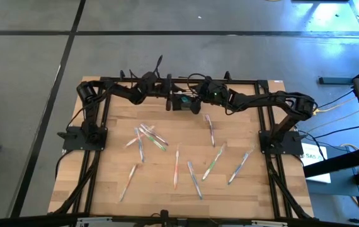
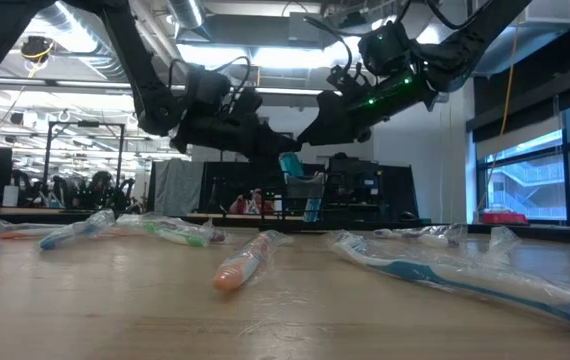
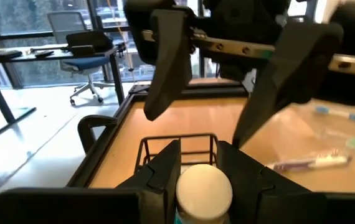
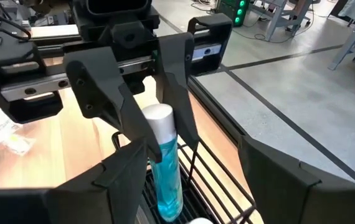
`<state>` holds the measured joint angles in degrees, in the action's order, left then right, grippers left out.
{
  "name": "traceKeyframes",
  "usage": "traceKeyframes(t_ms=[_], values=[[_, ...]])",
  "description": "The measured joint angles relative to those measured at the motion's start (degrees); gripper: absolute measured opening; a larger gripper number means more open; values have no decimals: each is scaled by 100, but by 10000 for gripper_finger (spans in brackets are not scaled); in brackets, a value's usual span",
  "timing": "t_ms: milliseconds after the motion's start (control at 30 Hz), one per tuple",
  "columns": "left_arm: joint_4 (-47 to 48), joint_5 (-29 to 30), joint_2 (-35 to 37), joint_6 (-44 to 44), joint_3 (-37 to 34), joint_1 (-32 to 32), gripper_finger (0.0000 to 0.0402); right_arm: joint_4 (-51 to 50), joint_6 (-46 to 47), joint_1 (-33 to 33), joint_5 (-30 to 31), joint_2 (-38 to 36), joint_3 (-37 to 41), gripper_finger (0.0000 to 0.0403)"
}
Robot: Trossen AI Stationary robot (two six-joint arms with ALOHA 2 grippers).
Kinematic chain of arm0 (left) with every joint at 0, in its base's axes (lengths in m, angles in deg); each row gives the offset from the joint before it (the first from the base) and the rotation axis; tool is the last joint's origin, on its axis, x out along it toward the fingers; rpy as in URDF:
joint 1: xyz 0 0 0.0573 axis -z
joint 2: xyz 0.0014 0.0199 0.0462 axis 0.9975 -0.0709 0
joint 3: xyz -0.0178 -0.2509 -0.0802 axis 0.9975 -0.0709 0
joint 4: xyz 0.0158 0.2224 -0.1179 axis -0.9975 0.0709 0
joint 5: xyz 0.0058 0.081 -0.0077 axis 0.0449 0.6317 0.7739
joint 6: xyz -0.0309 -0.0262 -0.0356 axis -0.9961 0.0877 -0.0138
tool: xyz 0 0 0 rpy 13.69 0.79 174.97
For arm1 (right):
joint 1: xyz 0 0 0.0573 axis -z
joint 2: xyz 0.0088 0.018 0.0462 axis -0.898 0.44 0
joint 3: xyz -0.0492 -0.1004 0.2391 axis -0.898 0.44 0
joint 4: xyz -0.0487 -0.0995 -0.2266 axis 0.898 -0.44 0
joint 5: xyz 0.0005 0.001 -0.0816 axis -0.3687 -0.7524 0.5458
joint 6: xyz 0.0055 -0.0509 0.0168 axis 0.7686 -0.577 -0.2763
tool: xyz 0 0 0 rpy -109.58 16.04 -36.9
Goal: Pick & Place toothbrushing station
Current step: Put the mouthwash into the middle section of the wire organizer
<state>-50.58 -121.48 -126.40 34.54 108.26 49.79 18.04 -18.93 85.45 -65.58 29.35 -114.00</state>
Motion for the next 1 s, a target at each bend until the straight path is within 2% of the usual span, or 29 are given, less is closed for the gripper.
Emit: traceKeyframes(t_ms=[133,367,600,767,1000], values=[[175,1,40,396,0,0,89,0,0,1,0,0,0,254],[409,-43,40,435,207,13,90,0,0,-2,0,0,0,254],[1616,-219,42,799,682,21,90,-9,-15,-2,0,0,0,254],[1850,-226,42,907,821,89,90,-1,-34,-2,7,0,-2,254],[2249,-101,42,1231,876,131,90,-320,-387,2,820,-250,-4,254]])
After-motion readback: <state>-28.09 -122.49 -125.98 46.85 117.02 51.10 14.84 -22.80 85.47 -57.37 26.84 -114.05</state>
